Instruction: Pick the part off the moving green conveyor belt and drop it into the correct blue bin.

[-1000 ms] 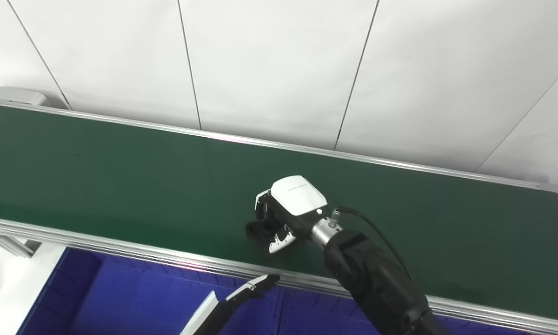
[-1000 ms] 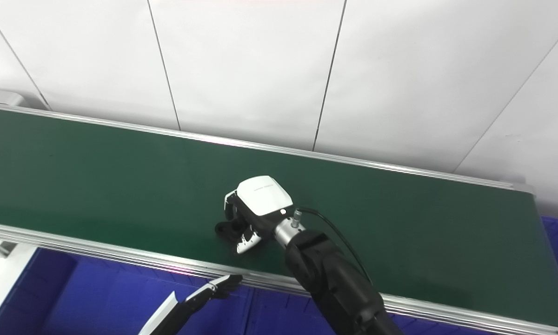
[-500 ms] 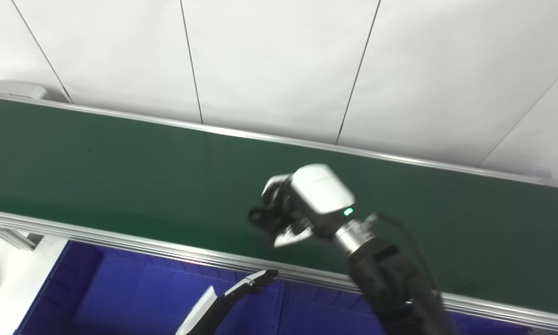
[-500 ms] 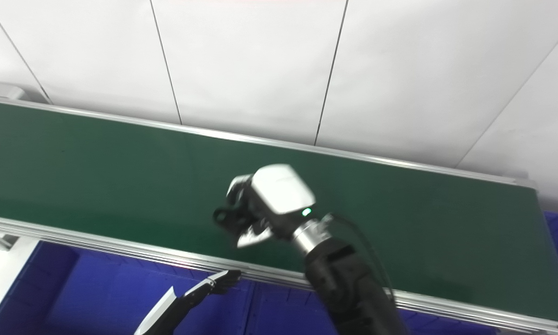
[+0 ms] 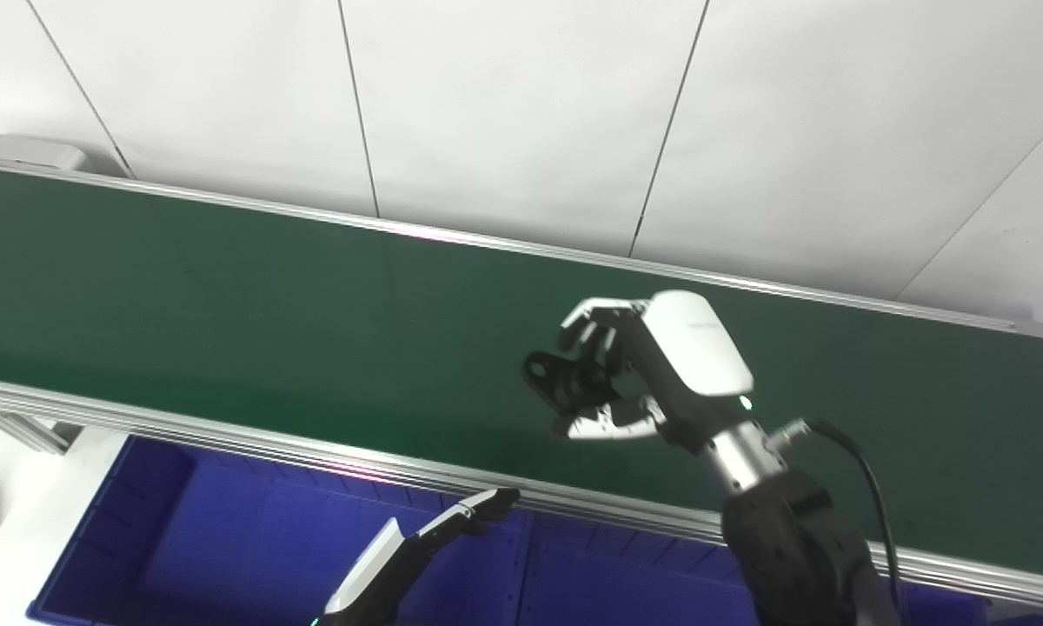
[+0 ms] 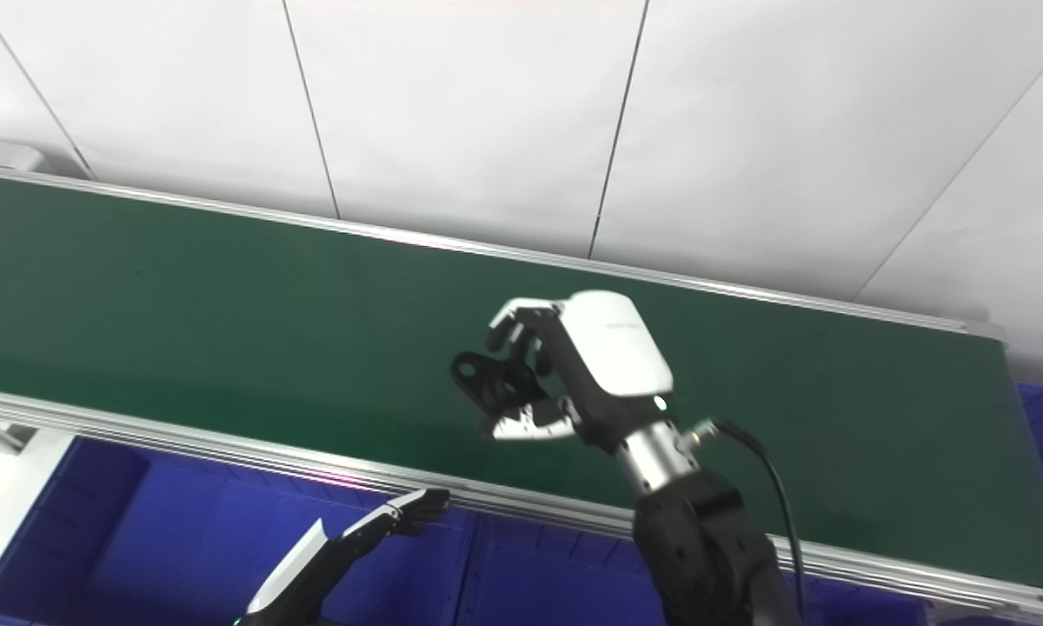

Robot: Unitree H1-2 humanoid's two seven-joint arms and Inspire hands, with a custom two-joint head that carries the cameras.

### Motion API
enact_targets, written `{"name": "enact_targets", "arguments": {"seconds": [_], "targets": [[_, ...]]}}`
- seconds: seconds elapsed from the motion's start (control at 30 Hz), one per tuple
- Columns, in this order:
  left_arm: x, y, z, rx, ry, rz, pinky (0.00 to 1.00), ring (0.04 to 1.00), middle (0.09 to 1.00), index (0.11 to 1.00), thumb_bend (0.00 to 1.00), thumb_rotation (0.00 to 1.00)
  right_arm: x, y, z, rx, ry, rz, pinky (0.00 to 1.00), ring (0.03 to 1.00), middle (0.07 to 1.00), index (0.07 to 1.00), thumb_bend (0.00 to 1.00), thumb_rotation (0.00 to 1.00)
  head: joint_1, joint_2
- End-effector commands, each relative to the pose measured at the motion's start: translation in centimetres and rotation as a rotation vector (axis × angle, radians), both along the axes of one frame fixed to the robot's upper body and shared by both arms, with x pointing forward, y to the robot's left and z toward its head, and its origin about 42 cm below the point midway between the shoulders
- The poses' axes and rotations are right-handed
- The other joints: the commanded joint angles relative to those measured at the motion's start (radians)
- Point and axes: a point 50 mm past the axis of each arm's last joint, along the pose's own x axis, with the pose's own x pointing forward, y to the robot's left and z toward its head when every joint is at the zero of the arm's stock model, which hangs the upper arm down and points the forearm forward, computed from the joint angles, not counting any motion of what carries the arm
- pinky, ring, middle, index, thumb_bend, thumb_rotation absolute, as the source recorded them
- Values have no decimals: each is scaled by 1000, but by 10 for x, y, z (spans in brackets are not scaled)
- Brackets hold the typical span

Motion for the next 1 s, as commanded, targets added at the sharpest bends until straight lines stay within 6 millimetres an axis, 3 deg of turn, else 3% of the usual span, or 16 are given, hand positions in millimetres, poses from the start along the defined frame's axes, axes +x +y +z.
{"name": "enact_targets", "arguments": {"seconds": [0.0, 0.27, 0.53, 0.8, 0.97], "targets": [[-2, 4, 10, -16, -40, -3, 807, 851, 870, 879, 710, 491, -13, -9, 13, 51, -49, 4, 219, 299, 451, 505, 522, 0, -9, 3], [3, 16, 18, -49, -42, 15, 777, 843, 873, 880, 732, 498, -64, -31, -12, 70, 63, -67, 162, 225, 471, 488, 526, 0, -110, 46], [17, 28, 28, -48, -86, 26, 760, 827, 857, 865, 739, 499, -102, -35, -50, 44, 215, -104, 176, 244, 472, 488, 527, 0, -178, 105], [34, 33, 38, -49, -135, 11, 766, 828, 857, 864, 718, 486, -102, -37, -91, -9, 308, -156, 178, 230, 471, 488, 528, 0, -239, 169], [39, 34, 40, -74, -136, 12, 747, 820, 852, 856, 729, 479, -96, -30, -111, -53, 372, -180, 194, 261, 472, 488, 527, 0, -250, 181]]}}
